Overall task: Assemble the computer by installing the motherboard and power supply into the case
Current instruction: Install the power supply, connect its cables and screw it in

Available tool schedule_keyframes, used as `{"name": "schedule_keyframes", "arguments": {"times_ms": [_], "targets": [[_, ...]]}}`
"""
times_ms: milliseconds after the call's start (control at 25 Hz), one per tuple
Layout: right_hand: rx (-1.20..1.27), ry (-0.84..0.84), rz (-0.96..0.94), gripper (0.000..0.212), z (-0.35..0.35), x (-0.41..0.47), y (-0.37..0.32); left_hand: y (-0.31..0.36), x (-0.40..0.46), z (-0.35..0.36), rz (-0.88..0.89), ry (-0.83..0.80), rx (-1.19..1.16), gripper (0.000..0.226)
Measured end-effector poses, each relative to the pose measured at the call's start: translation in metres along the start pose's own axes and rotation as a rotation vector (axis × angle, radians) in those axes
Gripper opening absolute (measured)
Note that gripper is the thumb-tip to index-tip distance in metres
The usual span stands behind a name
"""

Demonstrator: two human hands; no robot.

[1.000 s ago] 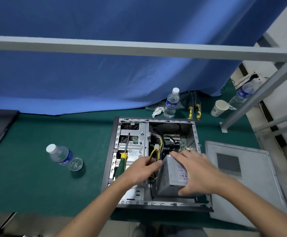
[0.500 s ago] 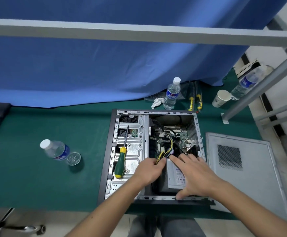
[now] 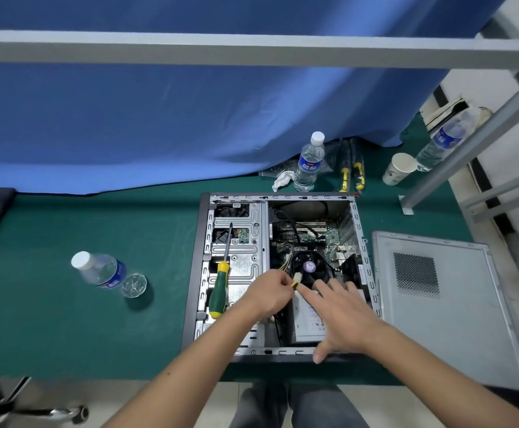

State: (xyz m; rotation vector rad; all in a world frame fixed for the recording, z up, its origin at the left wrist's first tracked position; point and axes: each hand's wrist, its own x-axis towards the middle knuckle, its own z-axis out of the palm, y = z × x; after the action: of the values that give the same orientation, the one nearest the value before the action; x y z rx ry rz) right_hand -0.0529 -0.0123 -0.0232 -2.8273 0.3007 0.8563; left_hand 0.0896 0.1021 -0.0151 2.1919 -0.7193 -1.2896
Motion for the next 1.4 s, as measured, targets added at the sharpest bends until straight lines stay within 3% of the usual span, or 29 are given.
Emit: {"name": "schedule_keyframes", "arguments": {"times_ms": [320, 1000, 1120, 1200, 1320, 1400], "targets": [[-0.017, -0.019, -0.014, 0.138, 0.005, 0.009, -0.007, -0.011, -0.002, 0.004, -0.022, 0.041, 0.011, 0.004], [0.150, 0.075, -0.088, 0.122, 0.022, 0.004, -0.008, 0.003, -0.007, 0.050, -0.162, 0.304, 0.154, 0.008], [0.224, 0.098, -0.098, 0.111, 0.017, -0.001, -0.006, 0.009, -0.004, 0.048, -0.184, 0.319, 0.153, 0.008], [0.374, 0.170, -0.040, 0.088, 0.016, -0.010, -0.002, 0.015, -0.004, 0.048, -0.216, 0.312, 0.172, 0.017], [0.498, 0.336, 0.231, 0.060, 0.020, -0.031, 0.010, 0.022, -0.003, 0.051, -0.273, 0.270, 0.192, 0.030], [0.627, 0.257, 0.352, 0.058, 0.023, -0.043, 0.017, 0.027, -0.001, 0.054, -0.312, 0.227, 0.185, 0.040]]}}
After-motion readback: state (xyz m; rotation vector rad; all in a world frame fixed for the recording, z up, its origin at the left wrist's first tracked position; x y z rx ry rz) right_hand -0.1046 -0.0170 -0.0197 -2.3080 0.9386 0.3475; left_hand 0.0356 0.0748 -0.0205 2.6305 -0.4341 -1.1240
